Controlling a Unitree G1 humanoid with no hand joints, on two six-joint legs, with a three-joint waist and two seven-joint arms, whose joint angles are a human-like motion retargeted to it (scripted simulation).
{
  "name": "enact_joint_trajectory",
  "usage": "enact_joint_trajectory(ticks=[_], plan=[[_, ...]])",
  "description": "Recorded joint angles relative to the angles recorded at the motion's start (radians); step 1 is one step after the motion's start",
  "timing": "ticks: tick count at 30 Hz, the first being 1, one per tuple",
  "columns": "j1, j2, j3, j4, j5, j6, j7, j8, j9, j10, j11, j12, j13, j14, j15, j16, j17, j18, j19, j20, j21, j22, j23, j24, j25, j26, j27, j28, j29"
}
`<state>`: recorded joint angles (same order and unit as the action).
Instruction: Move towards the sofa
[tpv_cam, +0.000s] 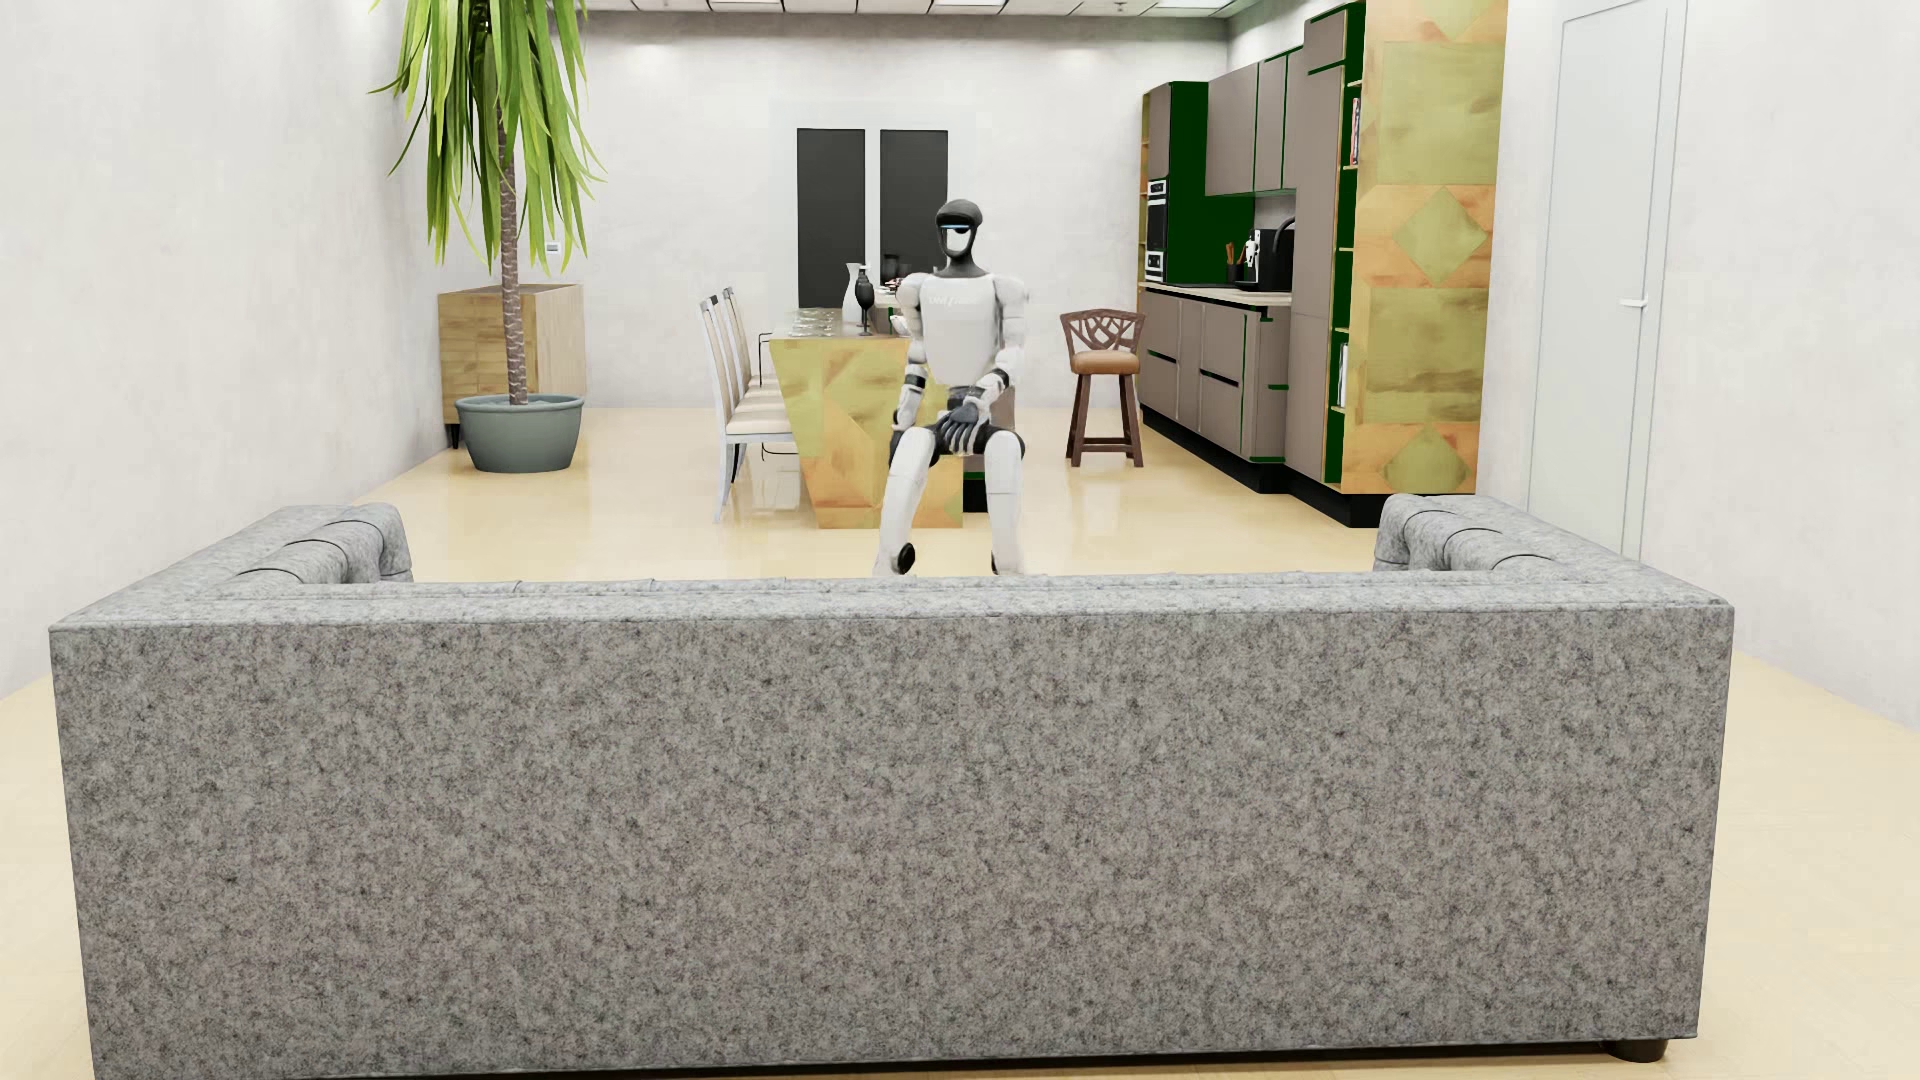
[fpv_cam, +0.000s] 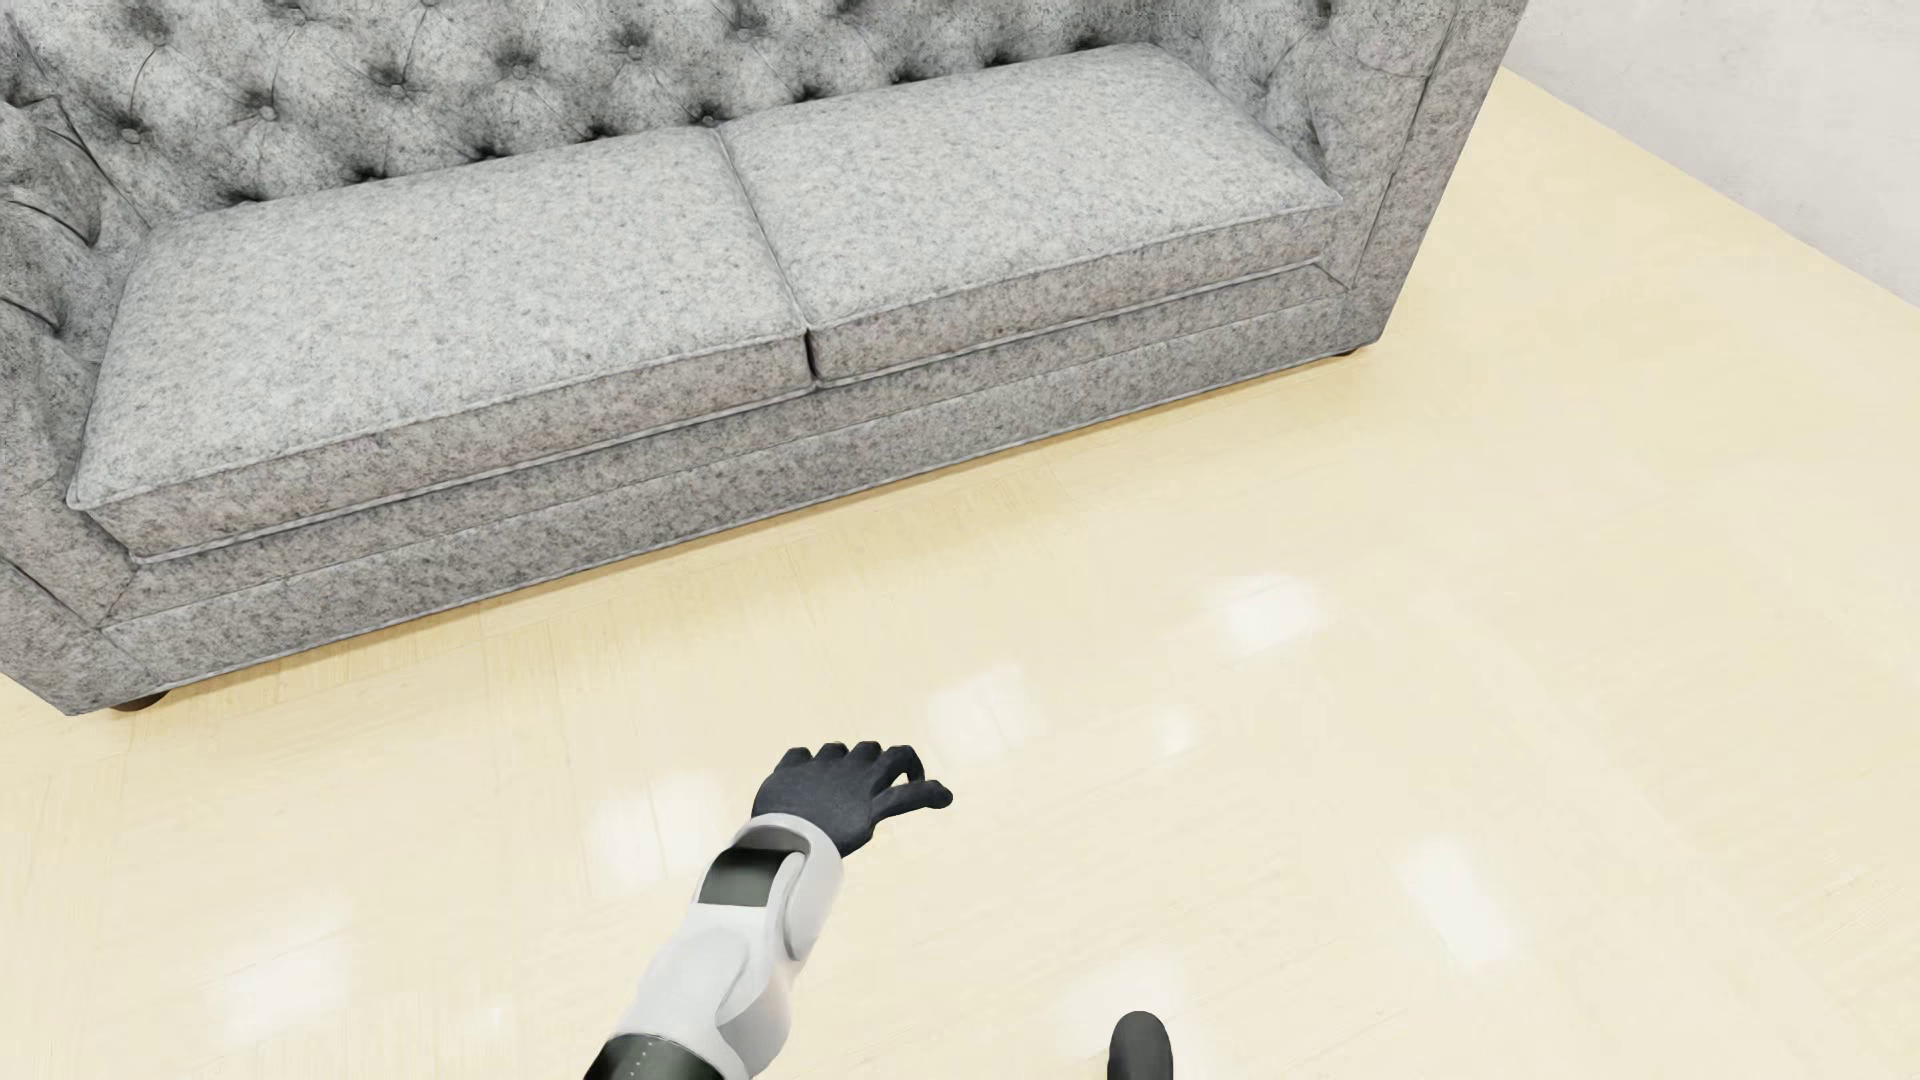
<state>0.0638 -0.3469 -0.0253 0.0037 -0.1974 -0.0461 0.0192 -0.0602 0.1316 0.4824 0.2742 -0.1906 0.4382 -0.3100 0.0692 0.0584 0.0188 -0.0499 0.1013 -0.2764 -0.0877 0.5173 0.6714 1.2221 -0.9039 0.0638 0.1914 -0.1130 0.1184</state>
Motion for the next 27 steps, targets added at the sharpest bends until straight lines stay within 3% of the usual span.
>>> enact_joint_trajectory(ticks=[2, 5, 8, 10, 12, 14, 16, 19, 21, 23, 25, 27], plan=[[-0.026, -0.004, 0.009, 0.054, 0.027, 0.016, -0.036, -0.036, 0.008, 0.211, 0.185, 0.051, -0.041, 0.068, -0.054, 0.022, 0.004, -0.014, -0.036, 0.011, 0.009, -0.024, 0.032, -0.035, -0.030, 0.027, 0.021, 0.017, 0.007], [-0.182, 0.079, 0.021, 0.143, 0.060, 0.048, -0.036, -0.111, 0.020, 0.589, 0.263, 0.173, -0.108, 0.284, -0.171, 0.001, 0.003, 0.019, -0.058, 0.104, -0.023, 0.050, 0.018, -0.086, -0.040, 0.141, 0.047, 0.107, -0.019], [-0.284, 0.155, 0.044, 0.209, 0.099, 0.072, 0.056, -0.115, 0.020, 0.641, 0.237, 0.292, -0.172, 0.211, -0.210, -0.028, -0.051, 0.003, -0.066, 0.234, -0.035, 0.201, -0.082, -0.133, 0.011, 0.252, 0.019, 0.183, -0.039], [-0.285, 0.199, 0.051, 0.252, 0.123, 0.080, 0.150, -0.103, 0.015, 0.445, 0.214, 0.374, -0.225, 0.158, -0.234, -0.015, -0.094, -0.011, -0.068, 0.289, -0.040, 0.285, -0.143, -0.165, 0.055, 0.283, -0.007, 0.123, -0.045], [-0.211, 0.245, 0.051, 0.255, 0.135, 0.088, 0.260, -0.093, 0.005, 0.103, 0.180, 0.441, -0.254, 0.161, -0.253, 0.020, -0.122, -0.028, -0.065, 0.248, -0.063, 0.363, -0.213, -0.105, 0.083, 0.266, -0.031, -0.017, -0.046], [-0.132, 0.292, 0.051, 0.244, 0.137, 0.090, 0.315, -0.087, -0.003, -0.035, 0.138, 0.473, -0.264, 0.173, -0.258, 0.050, -0.129, -0.031, -0.063, 0.167, -0.088, 0.405, -0.262, 0.023, 0.120, 0.198, -0.038, -0.159, -0.080], [-0.077, 0.347, 0.052, 0.216, 0.125, 0.086, 0.317, -0.100, -0.011, -0.109, 0.081, 0.481, -0.252, 0.191, -0.249, 0.052, -0.109, -0.045, -0.060, 0.174, -0.118, 0.395, -0.260, 0.090, 0.146, 0.153, -0.029, -0.215, -0.152], [-0.022, 0.413, 0.058, 0.170, 0.098, 0.076, 0.306, -0.132, -0.028, -0.199, 0.001, 0.469, -0.216, 0.213, -0.240, 0.002, -0.060, -0.048, -0.050, 0.314, -0.127, 0.300, -0.163, 0.052, 0.149, 0.166, -0.001, -0.122, -0.183], [-0.003, 0.433, 0.063, 0.147, 0.082, 0.069, 0.292, -0.151, -0.034, -0.236, -0.016, 0.444, -0.200, 0.222, -0.247, -0.036, -0.055, -0.049, -0.046, 0.393, -0.091, 0.229, -0.050, -0.003, 0.098, 0.172, 0.024, -0.016, -0.107], [-0.006, 0.439, 0.066, 0.135, 0.070, 0.062, 0.270, -0.174, -0.033, -0.234, -0.006, 0.403, -0.193, 0.221, -0.260, -0.059, -0.063, -0.050, -0.044, 0.417, -0.031, 0.170, 0.065, -0.035, 0.004, 0.160, 0.055, 0.046, 0.000], [-0.028, 0.440, 0.065, 0.128, 0.060, 0.058, 0.242, -0.201, -0.027, -0.213, 0.002, 0.369, -0.177, 0.215, -0.269, -0.056, -0.059, -0.050, -0.044, 0.392, -0.005, 0.109, 0.126, -0.048, -0.073, 0.120, 0.062, 0.050, 0.070], [-0.053, 0.437, 0.061, 0.121, 0.054, 0.055, 0.218, -0.225, -0.020, -0.200, -0.004, 0.356, -0.155, 0.214, -0.273, -0.043, -0.042, -0.050, -0.044, 0.359, -0.030, 0.042, 0.129, -0.061, -0.087, 0.077, 0.050, 0.040, 0.064]])
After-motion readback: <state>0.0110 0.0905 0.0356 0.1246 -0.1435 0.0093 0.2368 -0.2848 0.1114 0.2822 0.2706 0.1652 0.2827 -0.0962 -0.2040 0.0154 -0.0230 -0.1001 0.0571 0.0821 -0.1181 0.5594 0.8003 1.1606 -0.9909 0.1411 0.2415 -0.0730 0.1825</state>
